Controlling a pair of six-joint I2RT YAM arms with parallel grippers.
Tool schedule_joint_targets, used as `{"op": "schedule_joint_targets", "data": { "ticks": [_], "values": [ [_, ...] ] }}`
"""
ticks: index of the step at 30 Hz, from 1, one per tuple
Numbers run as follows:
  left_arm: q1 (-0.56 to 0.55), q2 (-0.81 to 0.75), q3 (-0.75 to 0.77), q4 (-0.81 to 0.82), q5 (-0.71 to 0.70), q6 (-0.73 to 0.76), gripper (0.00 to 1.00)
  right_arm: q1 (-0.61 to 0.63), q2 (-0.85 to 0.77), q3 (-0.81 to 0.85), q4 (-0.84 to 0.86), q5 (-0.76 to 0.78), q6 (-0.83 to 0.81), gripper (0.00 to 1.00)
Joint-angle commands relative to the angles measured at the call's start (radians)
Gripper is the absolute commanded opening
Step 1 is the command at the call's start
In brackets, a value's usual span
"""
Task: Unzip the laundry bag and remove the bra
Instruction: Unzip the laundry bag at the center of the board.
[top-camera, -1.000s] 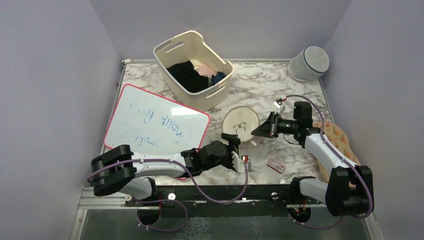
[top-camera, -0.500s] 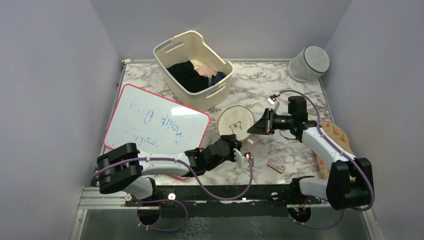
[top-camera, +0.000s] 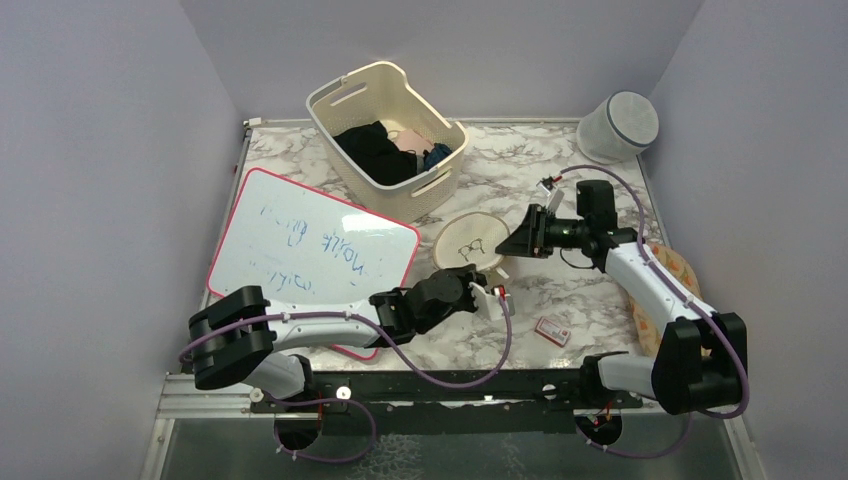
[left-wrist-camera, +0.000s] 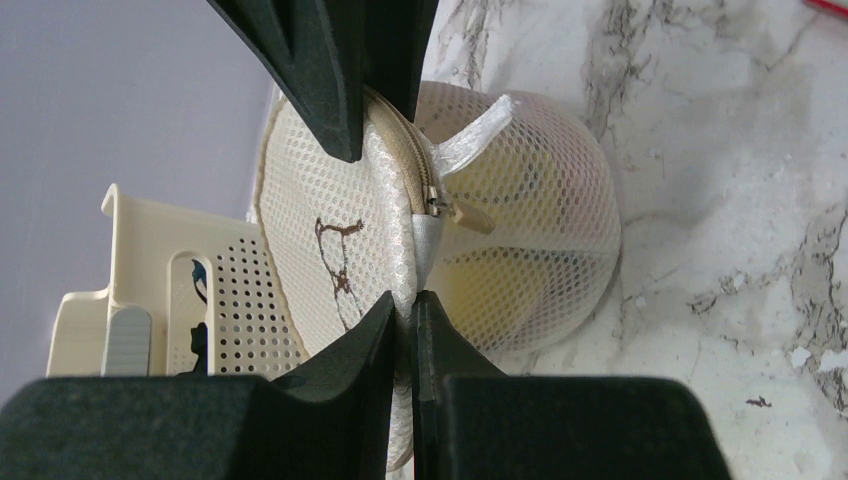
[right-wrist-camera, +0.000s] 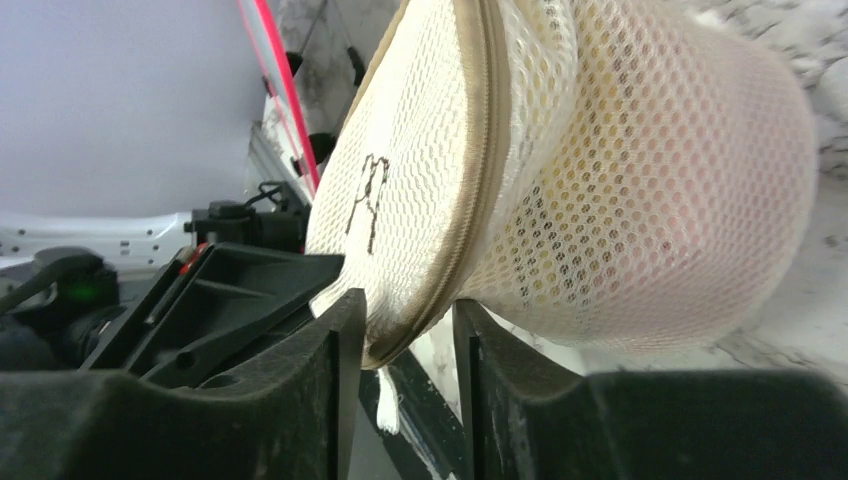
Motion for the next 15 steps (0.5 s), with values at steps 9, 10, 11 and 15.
{"op": "schedule_joint_targets", "data": {
  "ticks": [9,10,11,15],
  "values": [
    [0.183,-0.022,0.167,-0.156,0.264,-0.384,0.00,0.003,-0.311,0.044,0.051,0.298,-0.220,0.62],
    [0.199,-0.014,0.182,-0.168,0.284,-0.409,0.00,0.006,-0.331,0.024,0.082,0.260,-0.237,0.62],
    [0.212,-0.004,0.198,-0.185,0.302,-0.434,0.00,0.015,-0.347,0.002,0.110,0.232,-0.249,0.61],
    [0.258,0.051,0.271,-0.261,0.370,-0.498,0.00,0.149,-0.346,-0.029,0.140,0.253,-0.289,0.57]
  ]
}}
